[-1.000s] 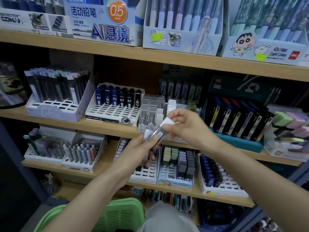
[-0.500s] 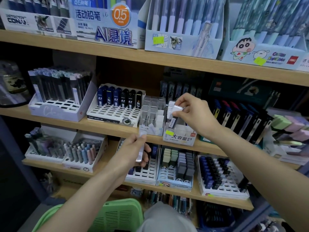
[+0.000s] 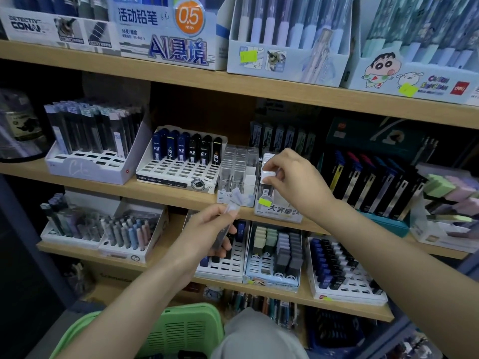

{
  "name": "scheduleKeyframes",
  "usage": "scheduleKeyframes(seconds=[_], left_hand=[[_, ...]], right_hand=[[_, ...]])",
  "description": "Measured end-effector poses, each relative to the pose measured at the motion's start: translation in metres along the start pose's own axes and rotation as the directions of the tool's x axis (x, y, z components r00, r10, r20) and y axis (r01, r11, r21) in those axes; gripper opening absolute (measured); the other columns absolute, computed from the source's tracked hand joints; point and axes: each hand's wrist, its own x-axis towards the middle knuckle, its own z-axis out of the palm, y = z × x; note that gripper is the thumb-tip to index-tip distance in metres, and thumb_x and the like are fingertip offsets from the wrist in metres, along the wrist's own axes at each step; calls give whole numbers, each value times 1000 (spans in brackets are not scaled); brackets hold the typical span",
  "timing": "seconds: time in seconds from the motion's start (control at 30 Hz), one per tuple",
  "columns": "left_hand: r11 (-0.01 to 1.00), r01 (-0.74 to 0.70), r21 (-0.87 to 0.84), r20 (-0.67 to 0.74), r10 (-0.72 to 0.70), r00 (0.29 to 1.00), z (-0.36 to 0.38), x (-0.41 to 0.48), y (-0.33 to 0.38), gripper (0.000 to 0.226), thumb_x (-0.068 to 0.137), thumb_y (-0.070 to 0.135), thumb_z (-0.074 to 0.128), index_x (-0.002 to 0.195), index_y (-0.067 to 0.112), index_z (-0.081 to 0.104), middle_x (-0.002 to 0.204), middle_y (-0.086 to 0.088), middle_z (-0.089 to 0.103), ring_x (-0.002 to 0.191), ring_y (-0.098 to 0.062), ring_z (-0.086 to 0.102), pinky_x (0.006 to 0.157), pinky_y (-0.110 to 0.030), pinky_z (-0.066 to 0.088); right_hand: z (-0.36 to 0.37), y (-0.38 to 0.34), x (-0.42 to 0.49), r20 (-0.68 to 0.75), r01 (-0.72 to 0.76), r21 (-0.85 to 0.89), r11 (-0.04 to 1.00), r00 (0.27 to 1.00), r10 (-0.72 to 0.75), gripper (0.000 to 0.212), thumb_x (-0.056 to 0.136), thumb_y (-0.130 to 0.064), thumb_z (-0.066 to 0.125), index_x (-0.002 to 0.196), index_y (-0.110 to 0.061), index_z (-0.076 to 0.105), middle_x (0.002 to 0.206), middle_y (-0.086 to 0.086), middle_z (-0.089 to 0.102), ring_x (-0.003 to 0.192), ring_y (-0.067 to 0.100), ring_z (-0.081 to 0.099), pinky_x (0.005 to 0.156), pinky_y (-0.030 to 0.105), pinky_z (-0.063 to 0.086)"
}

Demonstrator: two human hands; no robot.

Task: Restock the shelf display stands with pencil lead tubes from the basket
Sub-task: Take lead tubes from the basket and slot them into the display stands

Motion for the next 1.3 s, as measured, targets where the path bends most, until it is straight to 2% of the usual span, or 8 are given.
scheduleKeyframes(seconds=[0.2, 0.3, 0.37, 0.5, 0.73, 0.93, 1.07, 1.3], left_hand=[[1000, 16, 3, 33, -16, 999, 3, -2, 0, 21, 95, 10, 49, 102, 14, 68, 84, -5, 56, 62, -9, 55, 53, -20, 47], [994, -50, 102, 27, 47, 999, 4, -2, 0, 13, 91, 16, 58, 100, 17, 67, 82, -2, 62, 57, -5, 55, 56, -19, 48], [979, -89, 186, 19, 87, 996, 3, -2, 0, 13, 87, 20, 64, 98, 15, 65, 77, 0, 65, 55, -7, 55, 59, -21, 48], [931, -184, 316, 0, 194, 981, 3, -2, 3, 15, 78, 19, 74, 89, 12, 67, 81, 4, 71, 70, -2, 65, 64, -12, 51], [890, -280, 360, -127, 344, 930, 5, -4, 12, 27, 72, 13, 78, 81, 17, 53, 72, 2, 63, 68, -10, 59, 71, -25, 52], [809, -409, 422, -81, 483, 872, 11, -6, 22, 18, 73, 18, 75, 73, 16, 56, 69, 4, 65, 65, -6, 60, 66, -24, 53], [736, -466, 491, 18, 526, 850, 10, 1, 31, 10, 83, 36, 57, 81, 26, 56, 73, 10, 62, 66, -2, 56, 59, -14, 45], [560, -481, 674, 71, 600, 797, -2, 39, 41, 16, 94, 28, 48, 106, 26, 59, 104, 15, 58, 94, 2, 52, 83, -18, 42]], right_hand=[[-3, -2, -9, -15, 73, -143, 987, 997, -76, 30, 96, -22, 52, 125, -13, 51, 120, 2, 47, 98, 17, 56, 71, 33, 48], [-8, -13, -19, -63, 57, 89, 994, 997, -51, 21, 97, -26, 49, 114, -17, 57, 105, -8, 50, 84, 5, 53, 74, 27, 47], [-10, -22, -29, 61, 42, 240, 970, 996, -59, 20, 97, -30, 49, 113, -23, 59, 104, -13, 52, 88, 1, 54, 80, 22, 47], [-4, -29, -52, 292, 156, 157, 975, 936, -197, 33, 94, -32, 55, 126, -25, 54, 120, -13, 47, 112, 1, 45, 97, 25, 41], [5, -36, -70, 271, -2, 382, 924, 956, -110, 46, 91, -15, 61, 127, -33, 37, 92, -19, 53, 81, 2, 61, 77, 32, 54], [-3, -42, -70, 163, 129, 295, 947, 970, -182, 33, 98, -27, 46, 127, -30, 32, 108, -13, 54, 94, 13, 59, 80, 39, 52], [-12, -34, -55, 10, 140, 312, 940, 988, -151, 11, 94, -26, 46, 104, -32, 47, 98, -22, 50, 95, -2, 54, 83, 22, 50], [-21, -14, 2, -208, -1, 345, 938, 975, 77, 10, 95, -16, 54, 97, -22, 46, 87, -13, 55, 79, -4, 55, 69, 6, 44]])
